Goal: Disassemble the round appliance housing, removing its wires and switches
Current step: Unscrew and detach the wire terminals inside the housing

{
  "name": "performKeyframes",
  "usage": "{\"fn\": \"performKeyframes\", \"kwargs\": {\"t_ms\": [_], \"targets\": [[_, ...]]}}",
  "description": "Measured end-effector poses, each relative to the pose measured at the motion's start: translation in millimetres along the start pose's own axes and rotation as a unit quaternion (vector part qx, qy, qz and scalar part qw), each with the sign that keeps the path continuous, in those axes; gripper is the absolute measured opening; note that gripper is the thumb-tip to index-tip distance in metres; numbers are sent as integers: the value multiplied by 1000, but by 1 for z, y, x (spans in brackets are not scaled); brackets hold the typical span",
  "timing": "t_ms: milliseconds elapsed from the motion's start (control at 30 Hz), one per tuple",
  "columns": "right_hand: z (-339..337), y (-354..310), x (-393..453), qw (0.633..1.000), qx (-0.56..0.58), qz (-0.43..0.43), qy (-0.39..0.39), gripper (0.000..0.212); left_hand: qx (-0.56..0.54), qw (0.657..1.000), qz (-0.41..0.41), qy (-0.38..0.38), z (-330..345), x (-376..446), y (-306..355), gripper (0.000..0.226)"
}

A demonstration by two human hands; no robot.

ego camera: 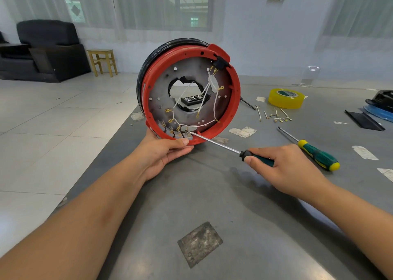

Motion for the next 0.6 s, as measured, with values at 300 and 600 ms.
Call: {"fn": "performKeyframes", "kwargs": {"t_ms": [300,600], "targets": [[-2,3,2,1000,-22,-1,-19,44,3,1000,-15,-2,0,-1,-1,79],[-4,-14,-8,992,-110,-62,8,48,6,1000,-13,10,0,-1,-2,81]]}}
Point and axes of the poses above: each hand's wrist, its own x-axis towards the middle knuckle, its own z-axis out of the palm, y = z × x, the point moved 8 cm from there along x, towards the middle knuckle, and after that the axes turned 11 degrees about -x, right-handed, at the moved point
